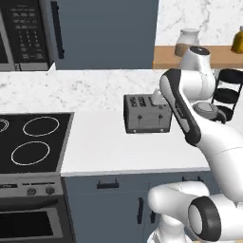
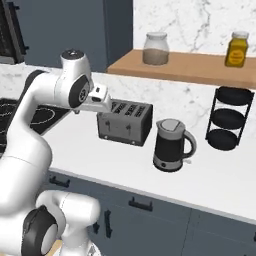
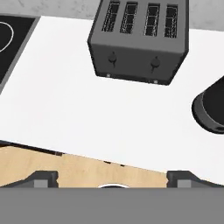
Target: Navigate to the stand mixer.
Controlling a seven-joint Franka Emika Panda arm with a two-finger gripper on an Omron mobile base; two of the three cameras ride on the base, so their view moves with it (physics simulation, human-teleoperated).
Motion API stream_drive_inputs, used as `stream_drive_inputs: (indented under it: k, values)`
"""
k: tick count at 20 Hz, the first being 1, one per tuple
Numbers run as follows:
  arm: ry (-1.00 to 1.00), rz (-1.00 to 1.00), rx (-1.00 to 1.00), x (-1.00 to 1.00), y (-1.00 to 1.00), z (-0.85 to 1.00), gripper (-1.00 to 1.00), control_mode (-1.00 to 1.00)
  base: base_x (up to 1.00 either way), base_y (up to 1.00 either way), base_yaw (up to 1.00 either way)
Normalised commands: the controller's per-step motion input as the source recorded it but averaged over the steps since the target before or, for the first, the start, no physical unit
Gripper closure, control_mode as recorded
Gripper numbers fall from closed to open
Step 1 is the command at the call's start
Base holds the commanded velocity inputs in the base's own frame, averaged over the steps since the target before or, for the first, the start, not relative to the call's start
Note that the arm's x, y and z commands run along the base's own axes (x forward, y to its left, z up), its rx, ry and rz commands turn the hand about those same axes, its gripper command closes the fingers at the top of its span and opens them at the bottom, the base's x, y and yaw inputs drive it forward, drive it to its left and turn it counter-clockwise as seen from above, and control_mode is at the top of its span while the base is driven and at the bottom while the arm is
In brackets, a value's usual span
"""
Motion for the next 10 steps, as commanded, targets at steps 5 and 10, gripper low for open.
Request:
stream_drive_inputs:
  k: [5, 10]
  values:
    - [0.00, 0.00, 0.00, 0.00, 0.00, 0.00, -1.00, 1.00, -0.24, 0.60, 0.75]
    - [0.00, 0.00, 0.00, 0.00, 0.00, 0.00, -1.00, 1.00, -0.12, 0.50, 0.87]
